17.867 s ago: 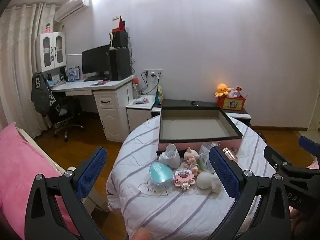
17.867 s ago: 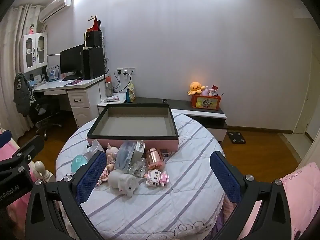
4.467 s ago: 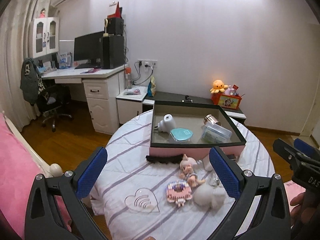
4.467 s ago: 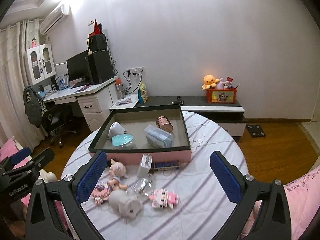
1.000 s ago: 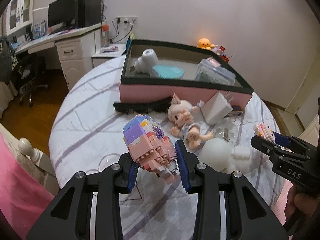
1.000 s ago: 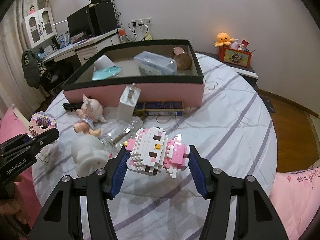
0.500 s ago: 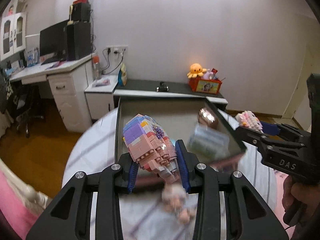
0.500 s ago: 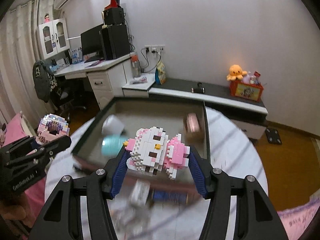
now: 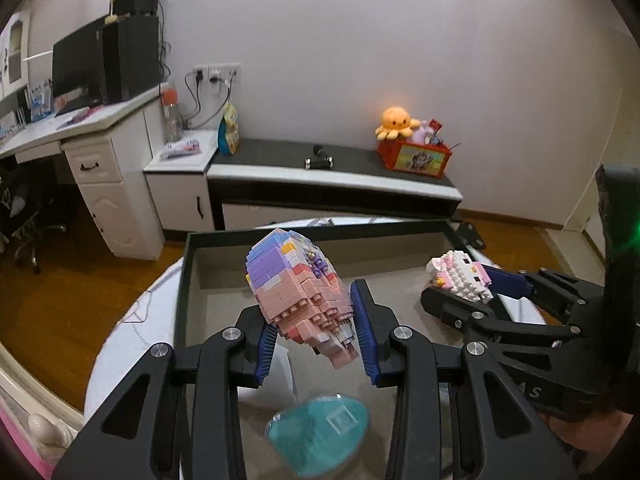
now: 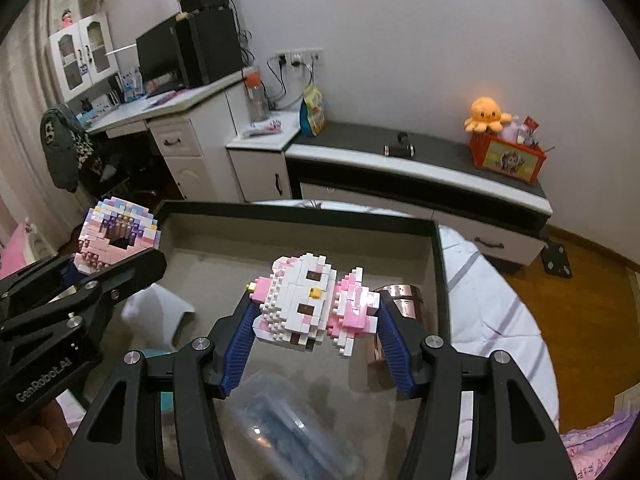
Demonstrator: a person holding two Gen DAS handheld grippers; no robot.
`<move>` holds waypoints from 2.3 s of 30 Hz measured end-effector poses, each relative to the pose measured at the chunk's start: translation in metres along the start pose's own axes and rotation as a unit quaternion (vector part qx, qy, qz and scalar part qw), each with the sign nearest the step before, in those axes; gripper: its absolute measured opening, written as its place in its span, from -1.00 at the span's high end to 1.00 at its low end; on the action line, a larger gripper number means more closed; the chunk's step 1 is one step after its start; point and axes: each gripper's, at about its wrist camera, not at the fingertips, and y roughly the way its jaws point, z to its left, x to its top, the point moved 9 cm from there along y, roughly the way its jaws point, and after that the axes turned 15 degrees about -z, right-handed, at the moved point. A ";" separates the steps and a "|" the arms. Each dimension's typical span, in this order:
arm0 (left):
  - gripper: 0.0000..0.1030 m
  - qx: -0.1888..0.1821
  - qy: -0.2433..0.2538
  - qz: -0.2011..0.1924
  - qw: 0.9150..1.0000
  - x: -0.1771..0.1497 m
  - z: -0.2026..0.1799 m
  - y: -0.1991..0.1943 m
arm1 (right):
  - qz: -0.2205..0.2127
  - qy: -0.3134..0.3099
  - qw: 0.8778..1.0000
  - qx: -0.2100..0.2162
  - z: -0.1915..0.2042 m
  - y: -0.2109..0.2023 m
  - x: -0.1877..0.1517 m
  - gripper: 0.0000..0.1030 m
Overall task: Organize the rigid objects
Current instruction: 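Lower both block figures into the box and open both tools, then withdraw both tools from the box toward the remaining table items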
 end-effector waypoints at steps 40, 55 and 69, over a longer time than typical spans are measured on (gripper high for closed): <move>-1.00 0.076 0.009 -0.110 0.991 -0.029 0.000 -0.215 | -0.136 0.028 0.989 -0.045 0.033 -0.206 -0.017 -1.00; -1.00 0.089 -0.012 -0.108 0.990 -0.074 -0.005 -0.279 | -0.154 0.032 0.985 -0.070 0.037 -0.268 -0.074 -1.00; -1.00 0.090 -0.013 -0.101 0.991 -0.084 -0.006 -0.292 | -0.148 0.029 0.986 -0.068 0.038 -0.277 -0.085 -1.00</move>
